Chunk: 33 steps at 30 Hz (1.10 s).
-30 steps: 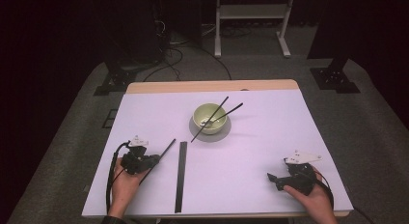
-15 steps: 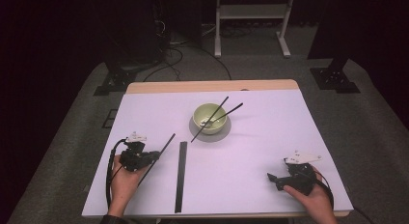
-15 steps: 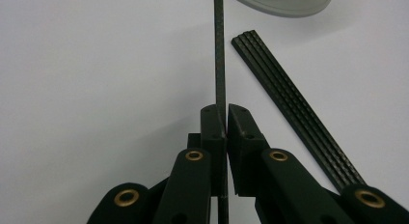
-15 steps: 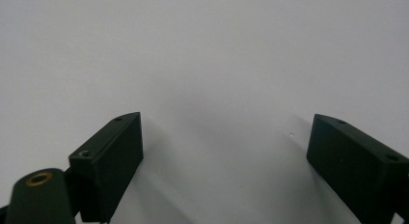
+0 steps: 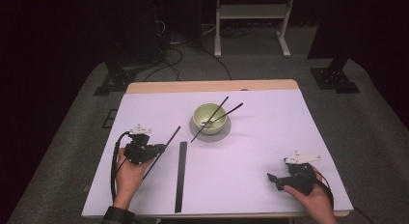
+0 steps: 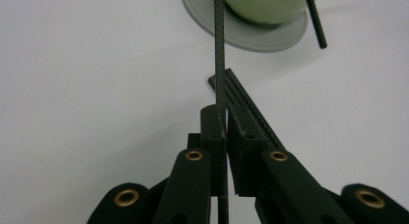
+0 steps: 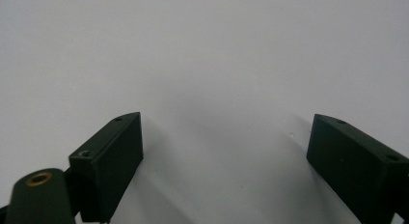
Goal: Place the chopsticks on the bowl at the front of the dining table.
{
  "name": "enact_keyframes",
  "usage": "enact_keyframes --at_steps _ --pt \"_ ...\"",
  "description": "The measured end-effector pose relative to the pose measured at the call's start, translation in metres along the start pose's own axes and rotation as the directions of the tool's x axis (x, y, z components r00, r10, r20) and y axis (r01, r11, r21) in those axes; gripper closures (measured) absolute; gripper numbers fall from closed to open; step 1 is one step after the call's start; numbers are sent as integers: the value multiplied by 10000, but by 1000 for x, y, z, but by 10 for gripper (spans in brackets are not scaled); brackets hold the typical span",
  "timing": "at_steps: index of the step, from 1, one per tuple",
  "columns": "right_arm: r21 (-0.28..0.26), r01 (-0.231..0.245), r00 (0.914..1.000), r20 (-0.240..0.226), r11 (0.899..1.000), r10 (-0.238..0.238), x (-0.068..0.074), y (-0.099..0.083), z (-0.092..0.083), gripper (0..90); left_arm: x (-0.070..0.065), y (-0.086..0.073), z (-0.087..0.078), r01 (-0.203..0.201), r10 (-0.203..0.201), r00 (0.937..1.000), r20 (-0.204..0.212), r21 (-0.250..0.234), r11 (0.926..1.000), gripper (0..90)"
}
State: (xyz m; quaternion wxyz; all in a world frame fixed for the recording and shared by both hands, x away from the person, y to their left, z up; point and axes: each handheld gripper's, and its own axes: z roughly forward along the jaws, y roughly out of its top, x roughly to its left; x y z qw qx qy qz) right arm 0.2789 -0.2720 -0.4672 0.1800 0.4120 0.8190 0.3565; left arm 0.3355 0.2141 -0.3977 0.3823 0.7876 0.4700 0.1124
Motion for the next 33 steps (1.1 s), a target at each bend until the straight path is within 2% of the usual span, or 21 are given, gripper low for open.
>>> enact_keyframes --at_steps 5,11,23,33 --pt "2 -7 10000 -2 10000 7 0 0 0 112 -8 14 0 -205 206 9998 54 -104 9997 861" --pt "-1 -5 10000 0 10000 5 0 0 0 112 -14 27 2 -274 276 9996 59 -277 9992 861" --pt "4 -8 10000 -5 10000 8 0 0 0 112 -21 55 11 -165 171 9997 153 -375 9992 860" --pt "9 -3 10000 -10 10000 3 0 0 0 112 -24 71 21 -219 227 9995 234 -374 9991 860"
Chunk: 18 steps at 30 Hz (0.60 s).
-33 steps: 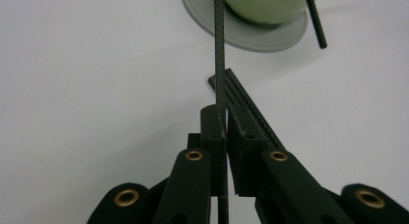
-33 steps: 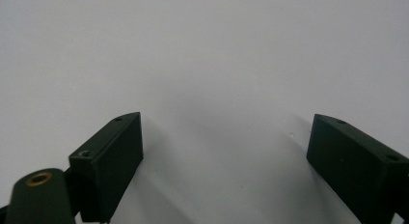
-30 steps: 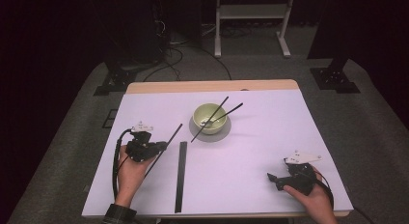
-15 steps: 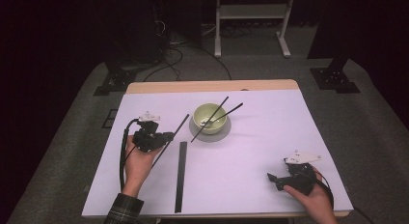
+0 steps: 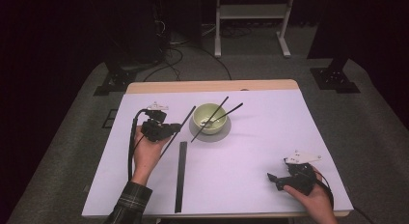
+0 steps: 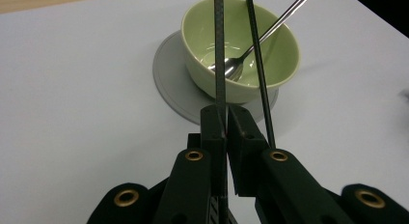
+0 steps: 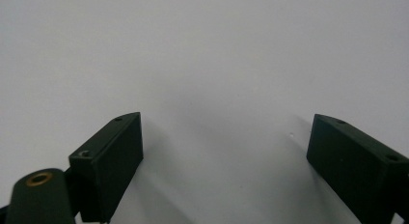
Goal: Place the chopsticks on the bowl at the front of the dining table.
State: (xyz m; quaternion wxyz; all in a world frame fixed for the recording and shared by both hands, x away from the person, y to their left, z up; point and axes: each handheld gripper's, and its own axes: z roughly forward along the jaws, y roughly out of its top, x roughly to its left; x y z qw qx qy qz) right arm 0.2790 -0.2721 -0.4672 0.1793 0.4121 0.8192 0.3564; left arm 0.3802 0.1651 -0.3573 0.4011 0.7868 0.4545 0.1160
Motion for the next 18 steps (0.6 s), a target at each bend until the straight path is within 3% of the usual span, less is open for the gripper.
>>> enact_keyframes --at_steps 18 --pt "-14 -9 10000 1 10000 9 0 0 0 112 -2 28 23 -168 171 9996 208 -172 9997 860"
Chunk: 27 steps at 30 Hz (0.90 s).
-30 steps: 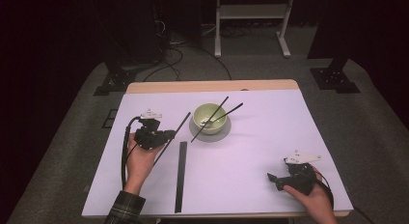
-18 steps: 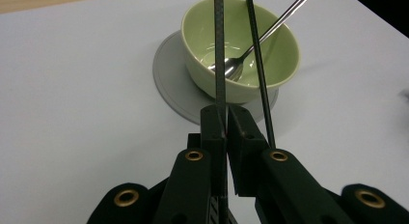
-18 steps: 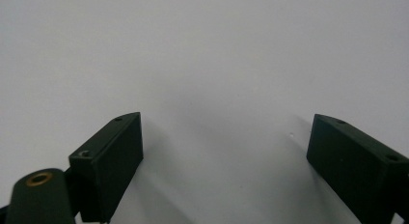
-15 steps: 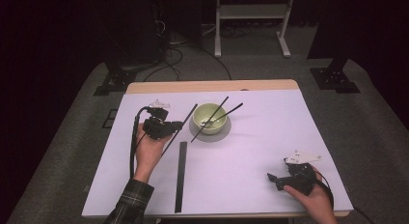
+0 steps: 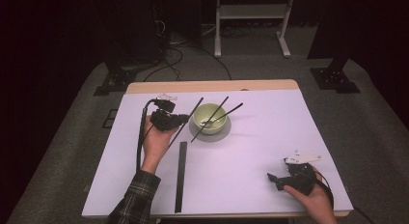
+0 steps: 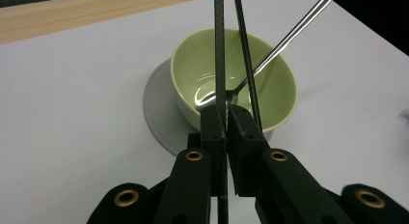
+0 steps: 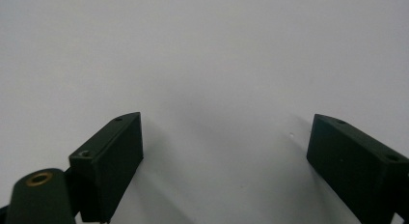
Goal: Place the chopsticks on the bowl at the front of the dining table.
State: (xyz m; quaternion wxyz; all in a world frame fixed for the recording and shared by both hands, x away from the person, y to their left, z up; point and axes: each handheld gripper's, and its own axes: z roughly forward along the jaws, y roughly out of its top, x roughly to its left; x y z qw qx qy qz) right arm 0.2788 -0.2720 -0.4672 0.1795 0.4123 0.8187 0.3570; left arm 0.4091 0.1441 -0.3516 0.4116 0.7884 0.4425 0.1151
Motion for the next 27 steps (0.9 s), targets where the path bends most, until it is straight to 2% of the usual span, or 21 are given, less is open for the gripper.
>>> enact_keyframes --at_steps 17,27 --pt "1 -5 10000 4 10000 5 0 0 0 112 -3 22 23 -53 51 9999 149 178 9998 860" --pt "5 -9 10000 1 10000 9 0 0 0 112 -3 37 44 -50 53 10000 -55 396 9992 860"
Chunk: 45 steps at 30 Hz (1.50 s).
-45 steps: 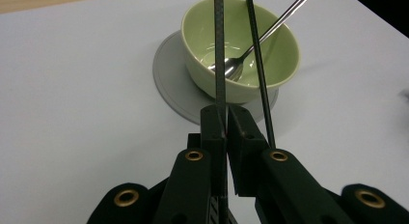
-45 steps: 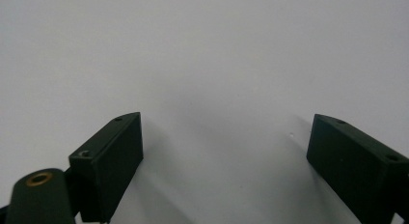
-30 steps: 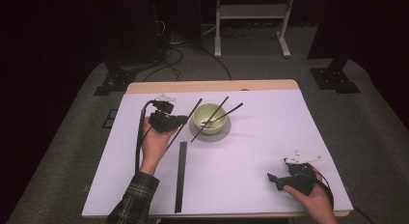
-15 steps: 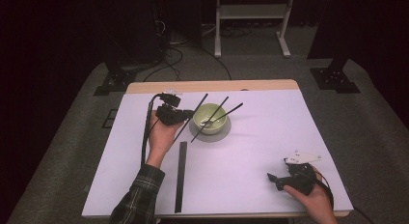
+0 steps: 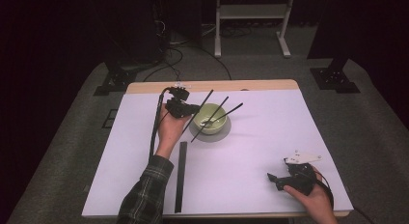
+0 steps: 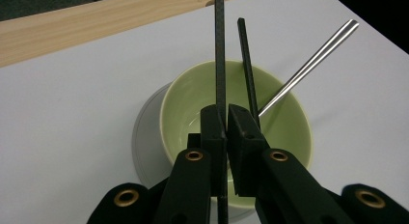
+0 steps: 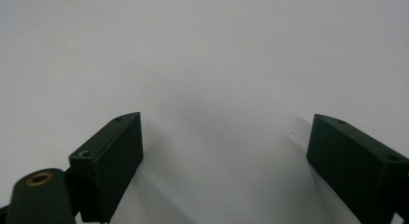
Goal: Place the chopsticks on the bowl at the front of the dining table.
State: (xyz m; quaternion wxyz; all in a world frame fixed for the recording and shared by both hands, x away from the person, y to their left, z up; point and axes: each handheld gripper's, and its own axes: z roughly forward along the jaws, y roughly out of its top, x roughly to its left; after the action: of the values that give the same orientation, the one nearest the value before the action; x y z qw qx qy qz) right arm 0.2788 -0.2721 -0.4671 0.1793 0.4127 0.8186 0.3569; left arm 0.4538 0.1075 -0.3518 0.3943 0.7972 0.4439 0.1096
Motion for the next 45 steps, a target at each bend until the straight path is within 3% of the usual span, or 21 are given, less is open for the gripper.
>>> enact_keyframes --at_steps 7,25,40,45 --pt "-6 5 10000 3 10000 -5 0 0 0 113 3 6 17 141 -135 9997 -216 307 9994 860" --pt "-5 2 10000 1 10000 -2 0 0 0 113 7 14 44 527 -509 9983 -295 637 9966 858" --pt "-2 1 10000 -3 10000 -1 0 0 0 113 8 12 49 650 -632 9976 -276 707 9954 850" --pt "-5 -1 10000 -5 10000 1 0 0 0 113 7 13 47 548 -532 9982 -260 624 9965 801"
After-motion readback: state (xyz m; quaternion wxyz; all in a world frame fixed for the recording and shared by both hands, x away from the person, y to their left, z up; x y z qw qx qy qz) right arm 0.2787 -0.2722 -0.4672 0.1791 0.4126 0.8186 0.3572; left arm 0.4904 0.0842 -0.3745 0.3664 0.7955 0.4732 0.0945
